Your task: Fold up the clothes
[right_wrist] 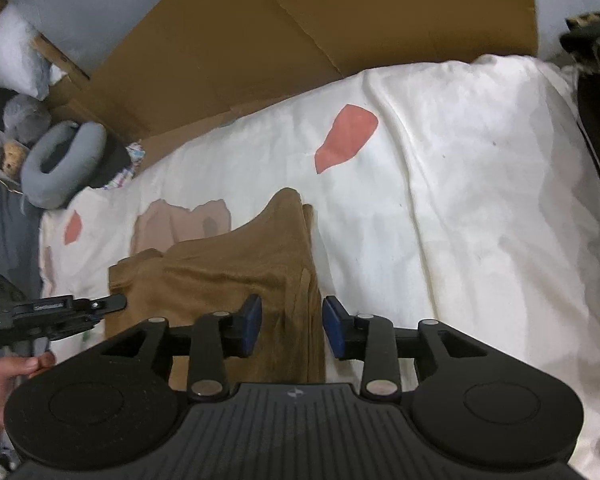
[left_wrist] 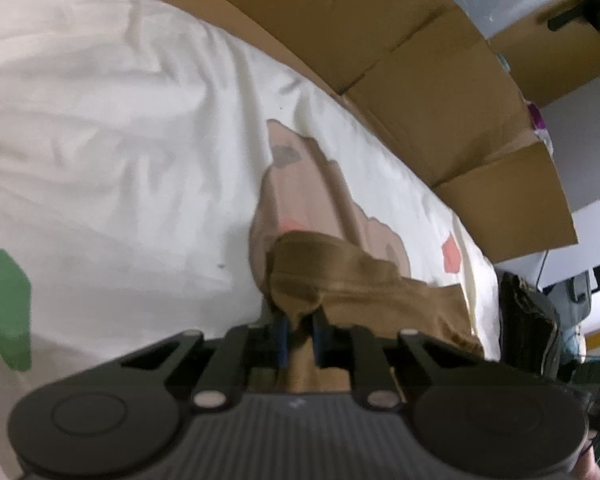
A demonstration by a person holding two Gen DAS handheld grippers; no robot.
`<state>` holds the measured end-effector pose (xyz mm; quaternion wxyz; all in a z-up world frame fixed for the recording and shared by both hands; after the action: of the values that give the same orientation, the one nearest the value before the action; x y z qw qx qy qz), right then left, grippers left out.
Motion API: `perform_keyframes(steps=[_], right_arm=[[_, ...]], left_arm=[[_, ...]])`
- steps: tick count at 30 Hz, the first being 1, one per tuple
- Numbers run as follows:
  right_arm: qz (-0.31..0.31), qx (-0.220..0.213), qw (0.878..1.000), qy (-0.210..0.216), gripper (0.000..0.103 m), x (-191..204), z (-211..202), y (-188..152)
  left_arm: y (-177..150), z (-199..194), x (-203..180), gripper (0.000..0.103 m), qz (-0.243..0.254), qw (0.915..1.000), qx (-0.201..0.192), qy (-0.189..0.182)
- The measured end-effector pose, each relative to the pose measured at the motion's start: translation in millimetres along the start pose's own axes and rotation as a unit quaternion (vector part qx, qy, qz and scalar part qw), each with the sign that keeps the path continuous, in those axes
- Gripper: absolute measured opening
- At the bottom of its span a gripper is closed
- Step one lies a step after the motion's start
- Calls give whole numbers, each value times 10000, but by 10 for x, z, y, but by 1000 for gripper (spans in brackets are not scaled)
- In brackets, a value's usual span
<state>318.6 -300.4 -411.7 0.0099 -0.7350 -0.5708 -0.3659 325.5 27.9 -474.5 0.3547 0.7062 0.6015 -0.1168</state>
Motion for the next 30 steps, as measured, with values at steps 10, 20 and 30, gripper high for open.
perform_keyframes(steps=[10,20,30], right_arm=[[550,426,9969,359,41,-283,113,-133],[631,741,9932,636,28,-175,451,-28],[1033,553,9894,858,37,-364,273,10]], left_arm=[[-67,-71,81,46,-164,9996,125,-188],[-199,-47,136,46,-394,9972,325,-554],[-322,-120,198,48,-642,9935,453,-828]])
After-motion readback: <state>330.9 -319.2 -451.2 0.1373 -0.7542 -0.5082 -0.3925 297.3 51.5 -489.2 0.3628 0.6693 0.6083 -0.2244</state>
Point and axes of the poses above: each gripper's, at about its wrist camera, not at the fingertips, and z roughly the way its jaws point, x to its left, y to its top, the point moved 3 cm from there along z, roughly the way its jaws point, and after that the axes turned 3 degrees about z, right-handed, at the moved point
